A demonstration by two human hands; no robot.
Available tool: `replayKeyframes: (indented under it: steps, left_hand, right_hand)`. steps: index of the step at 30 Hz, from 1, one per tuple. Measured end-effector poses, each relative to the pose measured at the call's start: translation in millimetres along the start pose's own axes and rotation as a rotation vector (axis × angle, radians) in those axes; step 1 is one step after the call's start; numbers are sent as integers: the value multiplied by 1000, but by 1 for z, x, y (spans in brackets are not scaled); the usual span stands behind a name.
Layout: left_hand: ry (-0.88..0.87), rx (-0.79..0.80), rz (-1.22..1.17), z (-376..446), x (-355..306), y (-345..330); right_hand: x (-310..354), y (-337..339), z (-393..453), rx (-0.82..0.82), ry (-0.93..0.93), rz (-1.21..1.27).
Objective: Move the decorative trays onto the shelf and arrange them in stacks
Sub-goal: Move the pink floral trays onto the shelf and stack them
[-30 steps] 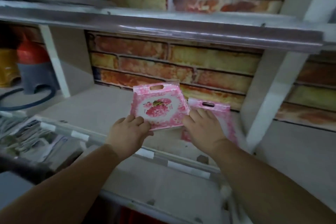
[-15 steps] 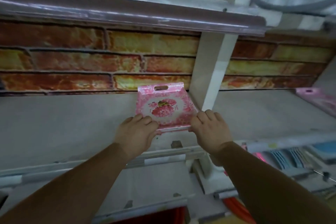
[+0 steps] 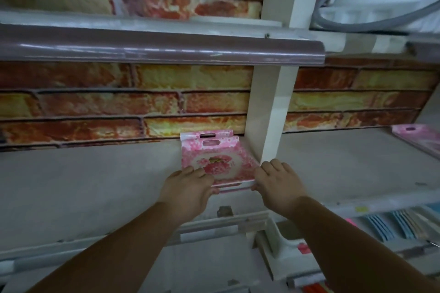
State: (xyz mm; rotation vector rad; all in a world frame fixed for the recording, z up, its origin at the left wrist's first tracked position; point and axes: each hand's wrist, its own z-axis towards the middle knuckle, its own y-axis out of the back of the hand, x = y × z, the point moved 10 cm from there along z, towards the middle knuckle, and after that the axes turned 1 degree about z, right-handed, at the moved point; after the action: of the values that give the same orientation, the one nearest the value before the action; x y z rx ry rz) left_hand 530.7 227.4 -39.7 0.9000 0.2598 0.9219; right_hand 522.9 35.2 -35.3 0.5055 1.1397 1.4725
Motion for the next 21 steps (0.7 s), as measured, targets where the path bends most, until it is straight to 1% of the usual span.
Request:
replayKeyframes:
  steps: [3,5,6,8,10,14,16,17,19,21]
  left_hand:
    - [78,133,2,11,6,-11]
    - [144,243,-27,14,10,-23]
    - [148,269,-30,14,9,-29]
    - [146,275,-27,15,6,-35]
    - [161,223,-37,16,5,-38]
    - [242,209,-35,16,8,-54]
    - [328,241,-27,17,18,-62]
    - [363,278,-4,16,23,-67]
    - [402,339,38,8,32,-80]
    - [427,343,33,-2,37,-87]
  right_hand:
    - [-7,-20,7,66,-20,26]
    - [-10,-26,10,39,-19,66]
    - [-11,-27,9,16,-12,88]
    - [-16,-33,9,1,-7,120]
    - [-20,-43,10,15,-13,132]
    - [-24,-63,15,59,-14,177]
    - [-21,-66,18,41,35,193]
    - [-17,-66,19,0,81,184]
    - [-6,-72,18,-67,167,170]
    - [4,-87,14,-69,226,210]
